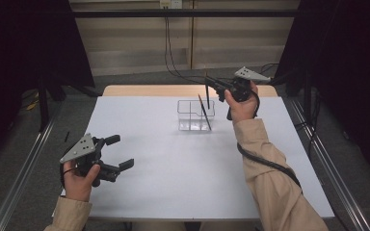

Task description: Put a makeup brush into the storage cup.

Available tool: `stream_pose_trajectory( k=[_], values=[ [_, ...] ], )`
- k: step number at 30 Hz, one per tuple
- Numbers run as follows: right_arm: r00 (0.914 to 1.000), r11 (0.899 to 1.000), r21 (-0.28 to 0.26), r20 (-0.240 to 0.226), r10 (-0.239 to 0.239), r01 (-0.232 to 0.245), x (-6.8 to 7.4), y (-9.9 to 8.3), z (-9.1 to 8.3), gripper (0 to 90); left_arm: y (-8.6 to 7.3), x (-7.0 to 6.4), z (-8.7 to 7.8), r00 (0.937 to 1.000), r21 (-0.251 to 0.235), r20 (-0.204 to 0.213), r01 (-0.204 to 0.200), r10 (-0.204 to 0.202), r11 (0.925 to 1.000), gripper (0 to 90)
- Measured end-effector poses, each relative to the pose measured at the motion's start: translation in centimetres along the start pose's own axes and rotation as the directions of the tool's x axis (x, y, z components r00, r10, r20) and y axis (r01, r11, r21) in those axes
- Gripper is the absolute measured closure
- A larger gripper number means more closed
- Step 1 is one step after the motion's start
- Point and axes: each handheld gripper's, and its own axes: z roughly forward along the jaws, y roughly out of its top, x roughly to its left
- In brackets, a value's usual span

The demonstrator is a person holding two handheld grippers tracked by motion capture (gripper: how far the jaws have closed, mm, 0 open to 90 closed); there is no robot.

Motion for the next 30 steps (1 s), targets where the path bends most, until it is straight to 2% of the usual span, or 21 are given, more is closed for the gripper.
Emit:
stream_pose_trajectory(
  k=[30],
  values=[
    [0.9998, 1.0, 0.017, 0.0, -0.022, 0.022, 0.2, -1.3, 1.0, 84.2, 0.0, 0.0, -0.1, 1.0, 0.002, 0.0, -0.005, 0.005, 1.0, 0.0]
  ],
)
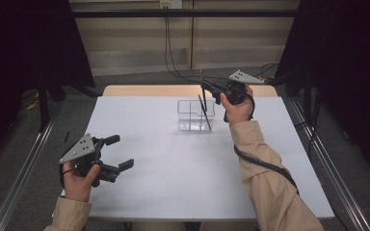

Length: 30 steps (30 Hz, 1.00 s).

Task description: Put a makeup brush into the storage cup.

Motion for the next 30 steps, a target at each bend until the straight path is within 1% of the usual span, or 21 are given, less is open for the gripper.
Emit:
stream_pose_trajectory(
  k=[13, 21, 26, 27, 30],
  values=[
    [0.9997, 1.0, 0.017, 0.023, 0.003, -0.004, -0.8, -0.7, -0.1, 84.2, -0.1, 0.0, 0.0, 1.0, -0.001, 0.001, 0.001, -0.001, 1.0, 0.0],
    [0.9997, 1.0, 0.026, 0.023, 0.003, -0.003, -0.9, -1.0, -0.1, 84.2, -0.1, 0.0, 0.1, 1.0, -0.001, 0.005, 0.004, -0.004, 1.0, 0.0],
    [0.9997, 1.0, 0.025, 0.026, 0.0, -0.001, -1.1, -1.1, -0.2, 84.2, -0.1, 0.0, 0.1, 1.0, 0.007, 0.003, -0.005, 0.005, 1.0, 0.0],
    [0.9996, 0.999, 0.032, 0.028, 0.007, -0.007, -1.2, -1.2, -0.2, 84.2, -0.1, 0.0, 0.1, 1.0, 0.006, 0.002, -0.006, 0.006, 1.0, 0.0],
    [0.9996, 0.999, 0.033, 0.029, 0.005, -0.006, -1.2, -1.3, -0.2, 84.2, -0.1, -0.1, 0.1, 1.0, 0.004, 0.003, -0.005, 0.005, 1.0, 0.0]
  ],
)
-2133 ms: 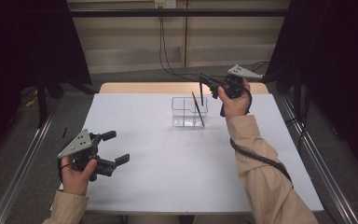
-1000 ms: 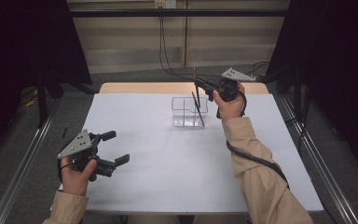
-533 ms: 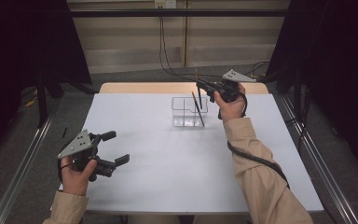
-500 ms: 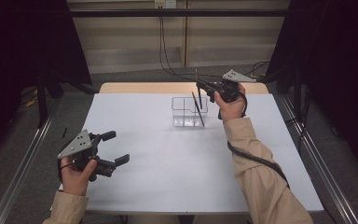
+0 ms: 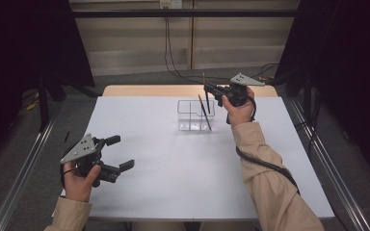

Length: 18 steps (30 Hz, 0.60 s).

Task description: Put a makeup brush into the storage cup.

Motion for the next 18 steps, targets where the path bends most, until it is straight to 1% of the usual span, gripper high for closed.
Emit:
stream_pose_trajectory(
  k=[2, 5, 11, 12, 14, 18],
  values=[
    [1.0, 1.0, 0.004, 0.0, -0.005, 0.005, -0.04, -0.11, 0.0, 84.2, 0.0, 0.01, -0.02, 1.0, 0.0, 0.0, 0.001, -0.001, 1.0, 0.0],
    [1.0, 1.0, 0.004, 0.001, 0.002, -0.002, -0.14, -0.24, -0.12, 84.2, -0.04, 0.01, 0.04, 1.0, 0.004, 0.001, 0.001, -0.001, 1.0, 0.0],
    [1.0, 1.0, 0.01, 0.008, -0.002, 0.002, -0.26, -0.51, -0.18, 84.2, -0.05, 0.04, 0.01, 1.0, 0.001, 0.001, 0.001, -0.001, 1.0, 0.0],
    [1.0, 1.0, 0.018, 0.007, -0.004, 0.004, -0.26, -0.66, -0.17, 84.2, -0.04, 0.03, 0.0, 1.0, -0.001, 0.0, 0.003, -0.003, 1.0, 0.0],
    [1.0, 1.0, 0.015, 0.006, -0.004, 0.003, -0.28, -0.72, -0.16, 84.2, -0.03, 0.03, -0.02, 1.0, -0.006, 0.0, 0.007, -0.007, 1.0, 0.0],
    [1.0, 1.0, 0.018, 0.001, 0.0, 0.0, -0.24, -0.94, -0.12, 84.2, -0.04, 0.05, -0.02, 1.0, -0.002, 0.0, 0.004, -0.004, 1.0, 0.0]
  ],
)
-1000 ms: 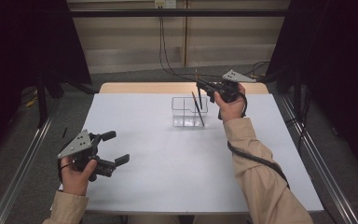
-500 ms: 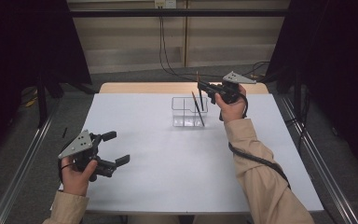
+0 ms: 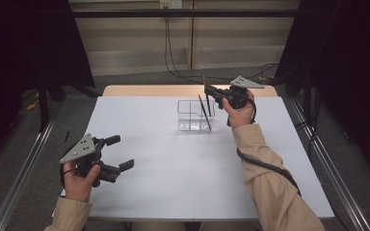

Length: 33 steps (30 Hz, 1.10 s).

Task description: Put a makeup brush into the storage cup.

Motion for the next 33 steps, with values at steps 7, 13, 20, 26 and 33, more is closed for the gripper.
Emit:
stream_pose_trajectory(
  k=[7, 13, 20, 26, 33],
  values=[
    [1.0, 1.0, 0.006, -0.001, 0.002, -0.002, 0.0, -0.4, 0.0, 84.1, 0.0, 0.0, 0.0, 1.0, -0.004, 0.002, 0.002, -0.002, 1.0, 0.0],
    [1.0, 1.0, 0.012, -0.006, 0.005, -0.005, 0.1, -0.9, -0.1, 84.2, 0.0, 0.0, -0.1, 1.0, -0.002, 0.0, -0.004, 0.004, 1.0, 0.0],
    [0.9999, 1.0, 0.01, -0.01, 0.003, -0.003, 0.3, -1.0, -0.1, 84.1, 0.1, 0.0, 0.0, 1.0, 0.0, -0.002, -0.004, 0.004, 1.0, 0.0],
    [0.9999, 1.0, 0.01, -0.015, 0.0, 0.001, 0.4, -1.1, 0.0, 84.1, 0.1, 0.0, -0.1, 1.0, -0.005, -0.002, -0.005, 0.005, 1.0, 0.0],
    [0.9998, 1.0, 0.02, -0.018, -0.004, 0.004, 0.5, -1.6, 0.0, 84.1, 0.1, -0.1, -0.1, 1.0, -0.003, -0.003, -0.006, 0.006, 1.0, 0.0]
  ],
)
